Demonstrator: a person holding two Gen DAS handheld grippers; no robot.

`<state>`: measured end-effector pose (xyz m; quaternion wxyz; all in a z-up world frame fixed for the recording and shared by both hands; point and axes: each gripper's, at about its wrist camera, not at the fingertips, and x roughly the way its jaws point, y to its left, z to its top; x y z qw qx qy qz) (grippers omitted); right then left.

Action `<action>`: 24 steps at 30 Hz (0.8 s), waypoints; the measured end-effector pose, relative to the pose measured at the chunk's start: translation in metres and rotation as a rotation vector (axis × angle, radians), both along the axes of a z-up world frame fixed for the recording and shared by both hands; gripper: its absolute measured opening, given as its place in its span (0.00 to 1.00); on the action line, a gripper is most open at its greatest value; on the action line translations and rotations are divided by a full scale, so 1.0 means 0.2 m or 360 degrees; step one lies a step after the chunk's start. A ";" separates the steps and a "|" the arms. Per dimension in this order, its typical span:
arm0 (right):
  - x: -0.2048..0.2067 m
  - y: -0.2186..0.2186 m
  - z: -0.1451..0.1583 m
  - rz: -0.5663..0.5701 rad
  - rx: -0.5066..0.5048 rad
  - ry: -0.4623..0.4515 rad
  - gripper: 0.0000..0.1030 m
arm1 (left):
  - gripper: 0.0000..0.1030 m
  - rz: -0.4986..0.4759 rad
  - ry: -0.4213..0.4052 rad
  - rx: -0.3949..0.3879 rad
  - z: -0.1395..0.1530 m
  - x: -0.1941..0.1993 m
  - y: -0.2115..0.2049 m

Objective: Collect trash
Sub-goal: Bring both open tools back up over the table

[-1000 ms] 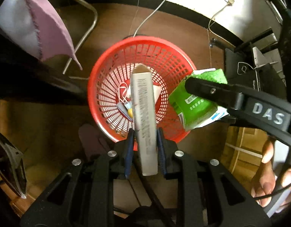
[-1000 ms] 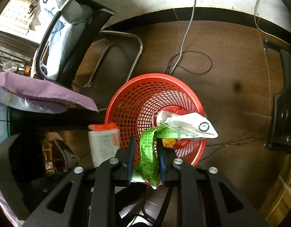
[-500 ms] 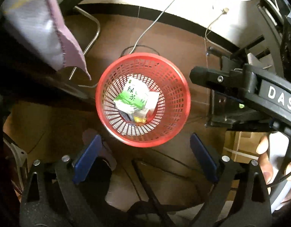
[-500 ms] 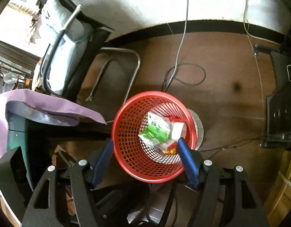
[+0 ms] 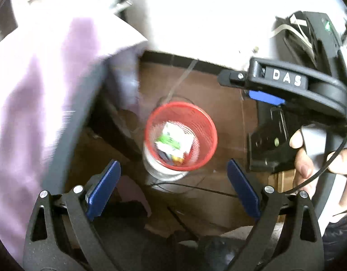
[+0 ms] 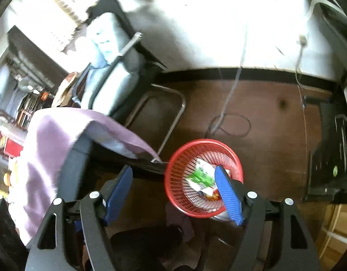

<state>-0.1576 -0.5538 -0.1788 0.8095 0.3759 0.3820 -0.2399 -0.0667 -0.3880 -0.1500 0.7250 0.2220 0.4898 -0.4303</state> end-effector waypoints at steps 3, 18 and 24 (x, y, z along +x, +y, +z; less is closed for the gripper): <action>0.05 0.10 0.17 0.0062 -0.0085 -0.0045 0.73 | 0.89 0.0076 -0.0087 -0.0055 0.19 0.02 0.15; 0.53 0.91 0.98 0.0672 -0.0464 -0.0314 0.87 | 0.93 0.0763 -0.0360 -0.0378 1.01 0.49 1.12; 0.81 1.24 1.11 0.0921 -0.0507 -0.0313 0.88 | 0.93 0.1073 -0.0470 -0.0355 1.13 0.73 1.47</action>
